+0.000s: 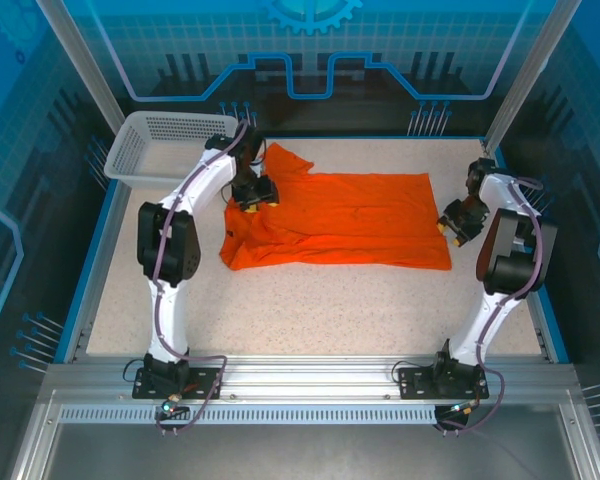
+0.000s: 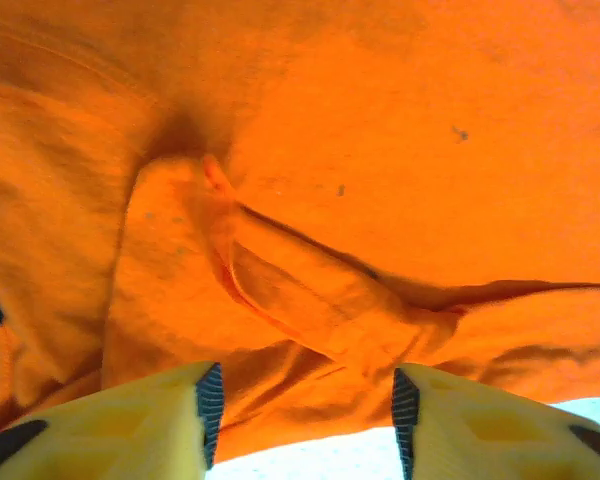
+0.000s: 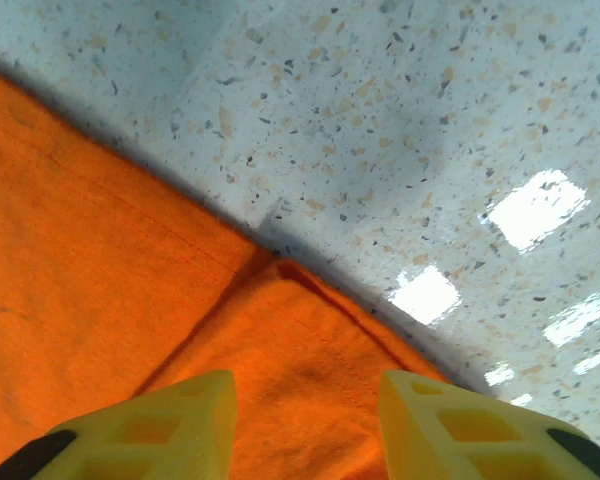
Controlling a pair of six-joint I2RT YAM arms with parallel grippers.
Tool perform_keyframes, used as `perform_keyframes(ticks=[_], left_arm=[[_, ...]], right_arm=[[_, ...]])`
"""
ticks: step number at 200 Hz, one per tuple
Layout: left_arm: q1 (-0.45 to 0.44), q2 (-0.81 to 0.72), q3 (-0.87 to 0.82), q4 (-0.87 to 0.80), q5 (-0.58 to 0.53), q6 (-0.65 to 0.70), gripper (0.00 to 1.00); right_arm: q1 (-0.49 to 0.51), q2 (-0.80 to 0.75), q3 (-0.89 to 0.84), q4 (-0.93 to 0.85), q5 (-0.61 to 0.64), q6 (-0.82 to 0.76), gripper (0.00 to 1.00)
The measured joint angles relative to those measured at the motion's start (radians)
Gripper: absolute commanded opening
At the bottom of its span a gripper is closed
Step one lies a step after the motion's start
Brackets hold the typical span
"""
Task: Fold and stack the t-shirts
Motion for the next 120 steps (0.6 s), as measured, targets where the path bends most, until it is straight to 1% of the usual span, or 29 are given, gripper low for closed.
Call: perform_keyframes(ticks=[9, 26, 41, 52, 74, 91, 105, 120], left_arm=[[0.003, -0.006, 0.000, -0.005, -0.026, -0.013, 0.66], [0.008, -0.049, -0.043, 0.011, -0.072, -0.040, 0.66], [0.011, -0.151, -0.165, 0.042, -0.091, -0.069, 0.65], [0.011, -0.244, -0.276, 0.066, -0.092, -0.090, 0.64], [0.012, -0.449, -0.513, 0.120, -0.050, -0.139, 0.63], [0.012, -0.576, -0.682, 0.192, 0.026, -0.184, 0.62], [0.012, -0.640, -0.803, 0.257, 0.092, -0.230, 0.62], [0.011, -0.661, -0.898, 0.322, 0.142, -0.288, 0.65]], right_arm=[[0.000, -0.002, 0.000, -0.002, -0.002, -0.006, 0.57], [0.000, -0.021, -0.003, 0.000, -0.004, -0.022, 0.57], [0.002, -0.074, -0.043, 0.018, -0.011, -0.036, 0.57], [0.007, -0.134, -0.096, 0.032, -0.024, -0.045, 0.54], [0.025, -0.244, -0.212, 0.063, -0.062, -0.061, 0.50], [0.050, -0.290, -0.293, 0.090, -0.092, -0.069, 0.47], [0.072, -0.296, -0.337, 0.108, -0.111, -0.071, 0.45], [0.093, -0.290, -0.373, 0.129, -0.120, -0.074, 0.45]])
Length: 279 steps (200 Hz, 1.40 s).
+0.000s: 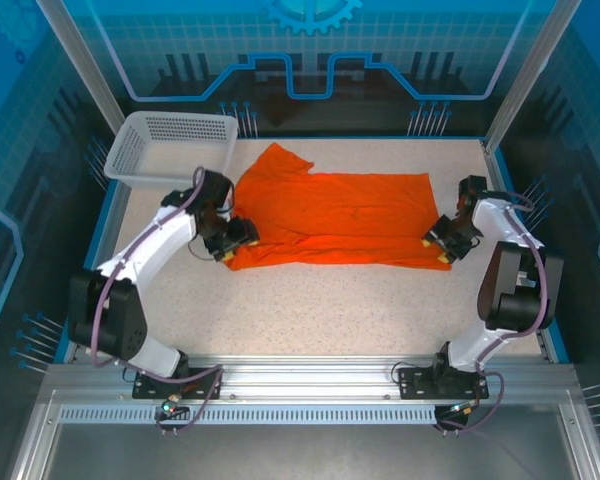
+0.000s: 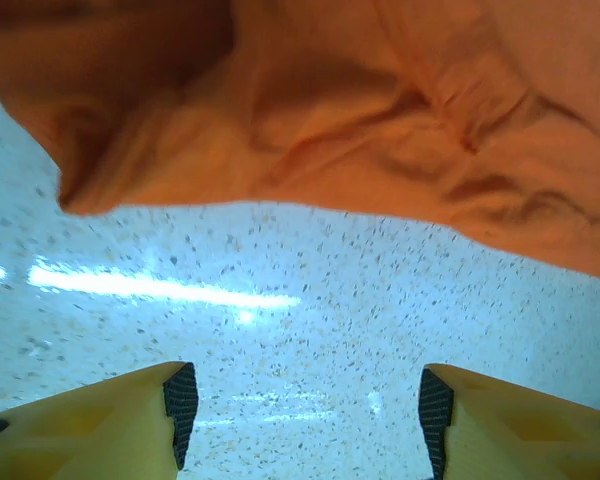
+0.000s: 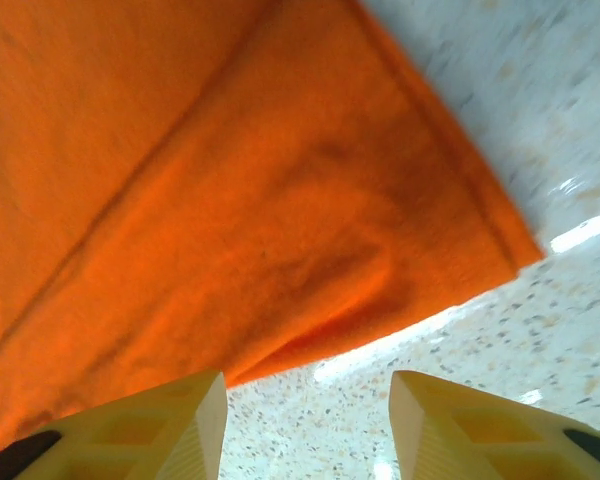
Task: Fold and stack the t-shirts
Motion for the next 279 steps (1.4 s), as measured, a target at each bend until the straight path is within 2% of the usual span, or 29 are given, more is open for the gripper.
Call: perform_keyframes(ticks=[32, 58, 77, 142, 195, 279], left_arm=[[0.003, -0.002, -0.126, 0.120, 0.010, -0.124, 0.69], [0.012, 0.006, -0.170, 0.223, 0.011, -0.200, 0.63], [0.014, 0.032, -0.166, 0.288, 0.005, -0.219, 0.60], [0.030, 0.115, -0.173, 0.405, -0.087, -0.243, 0.61], [0.080, 0.243, -0.094, 0.373, -0.132, -0.196, 0.58], [0.198, 0.270, -0.045, 0.275, -0.150, -0.118, 0.58]], right_arm=[[0.020, 0.020, -0.021, 0.039, -0.016, 0.001, 0.46], [0.030, 0.048, -0.020, 0.066, -0.016, 0.001, 0.47], [0.032, 0.077, -0.019, 0.076, -0.016, 0.001, 0.47], [0.032, 0.142, -0.002, 0.087, -0.014, 0.001, 0.50], [0.022, 0.160, 0.014, 0.073, -0.008, 0.004, 0.54], [-0.036, 0.158, 0.008, 0.044, -0.027, -0.010, 0.61]])
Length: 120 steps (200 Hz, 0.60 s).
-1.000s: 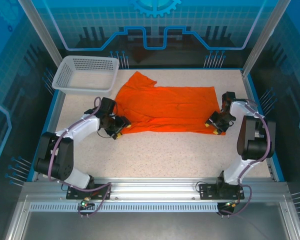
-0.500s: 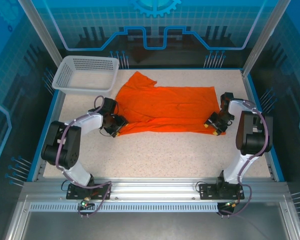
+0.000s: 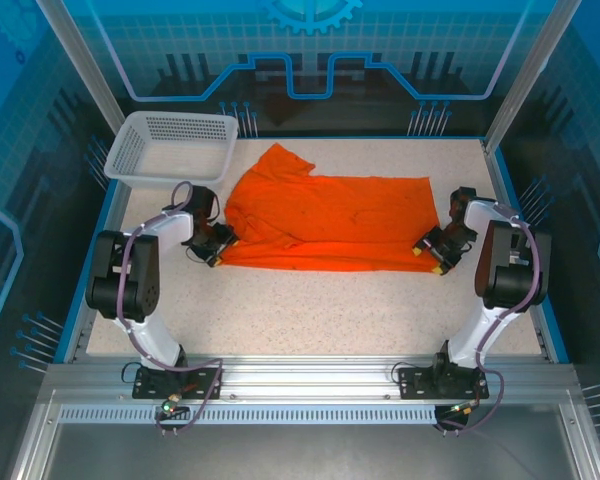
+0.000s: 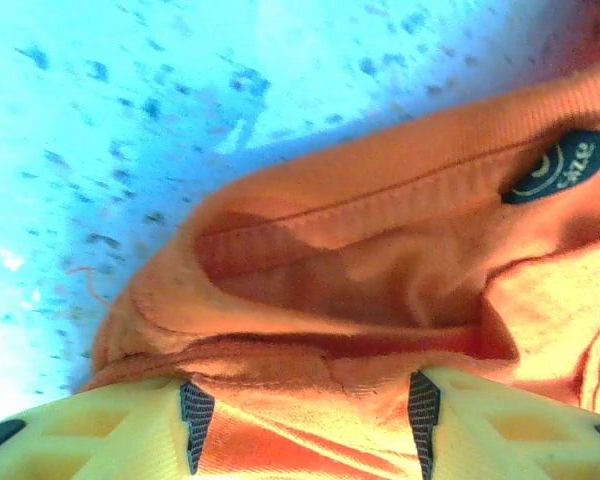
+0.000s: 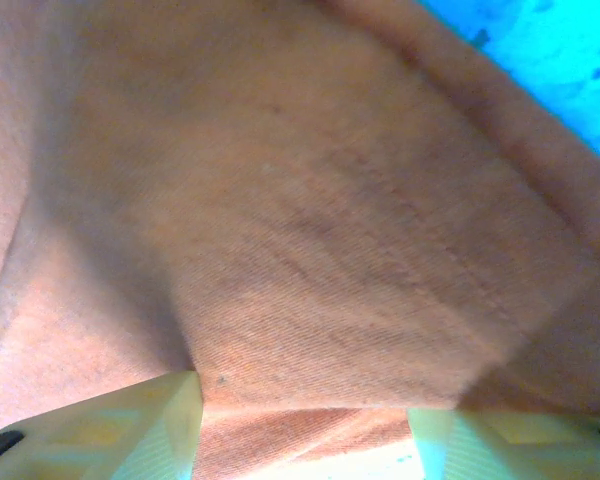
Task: Fold and stack the t-shirts
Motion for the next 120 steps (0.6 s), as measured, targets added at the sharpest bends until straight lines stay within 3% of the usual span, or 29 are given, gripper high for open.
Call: perform_keyframes(ticks=[45, 53, 68, 120], left_arm=[[0.031, -0.035, -0.034, -0.023, 0.002, 0.019, 0.58], [0.034, -0.044, -0.042, -0.028, 0.003, 0.027, 0.59], [0.039, -0.065, -0.052, -0.047, 0.003, 0.034, 0.63], [0.068, -0.217, -0.023, -0.177, -0.042, 0.050, 0.77]], right_arm=[[-0.027, -0.055, -0.076, -0.011, -0.027, -0.024, 0.67], [-0.031, -0.069, -0.094, -0.016, -0.034, -0.026, 0.77], [-0.034, -0.109, -0.132, -0.018, -0.053, -0.036, 0.85], [-0.044, -0.289, -0.170, -0.025, -0.028, -0.054, 0.92]])
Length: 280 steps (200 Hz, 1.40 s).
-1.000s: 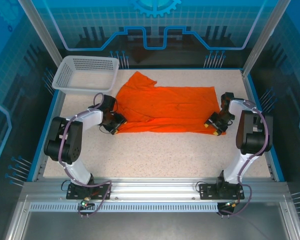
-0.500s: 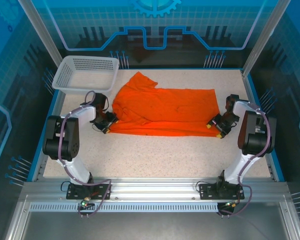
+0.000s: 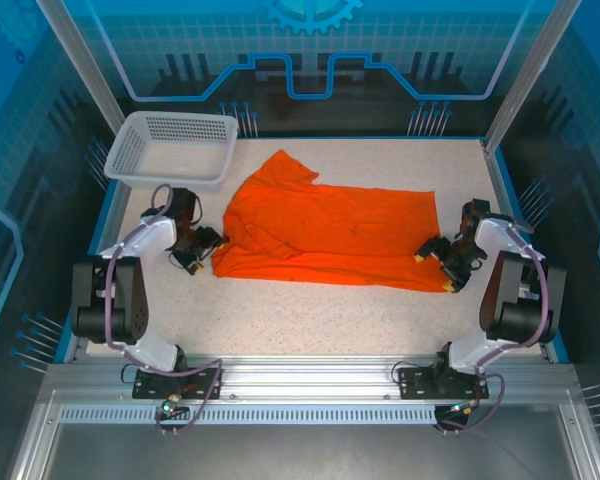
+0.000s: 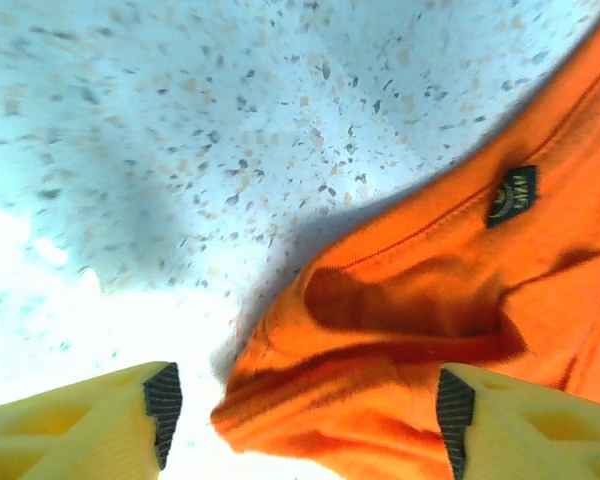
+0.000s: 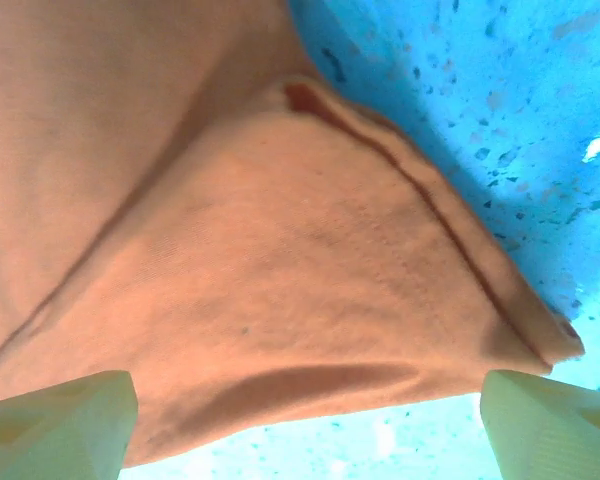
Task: Fold and stack the t-shirts
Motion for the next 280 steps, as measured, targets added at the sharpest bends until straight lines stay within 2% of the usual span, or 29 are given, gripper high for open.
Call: perform_keyframes(ticks=[11, 32, 47, 63, 89, 120, 156, 192, 233, 280], left_arm=[[-0.002, -0.035, 0.024, -0.016, -0.001, 0.003, 0.73], [-0.030, -0.065, 0.095, -0.040, -0.005, 0.019, 0.54], [-0.090, -0.061, 0.136, -0.031, 0.003, 0.027, 0.42], [-0.182, -0.041, 0.149, -0.011, 0.029, 0.036, 0.33], [-0.302, 0.056, 0.156, 0.021, 0.087, 0.034, 0.27], [-0.360, 0.184, 0.158, 0.050, 0.137, 0.036, 0.26], [-0.365, 0.271, 0.159, 0.081, 0.140, 0.037, 0.26], [-0.365, 0.307, 0.134, 0.107, 0.119, 0.037, 0.26], [-0.365, 0.244, 0.019, 0.192, 0.113, 0.032, 0.27], [-0.365, 0.088, -0.172, 0.242, 0.124, 0.002, 0.29]], right_arm=[[0.000, -0.035, 0.002, 0.000, 0.005, 0.001, 0.86], [0.020, -0.060, 0.013, 0.019, -0.004, 0.010, 0.75], [0.064, -0.056, 0.024, 0.040, -0.014, 0.014, 0.65], [0.139, -0.039, 0.039, 0.059, -0.018, 0.031, 0.55], [0.272, 0.028, 0.065, 0.100, -0.032, 0.060, 0.39], [0.436, 0.133, 0.109, 0.127, -0.040, 0.106, 0.25], [0.610, 0.283, 0.245, 0.147, -0.042, 0.132, 0.20], [0.719, 0.400, 0.328, 0.166, -0.051, 0.140, 0.19], [0.754, 0.426, 0.317, 0.169, -0.059, 0.140, 0.19], [0.771, 0.361, 0.205, 0.228, -0.097, 0.133, 0.19]])
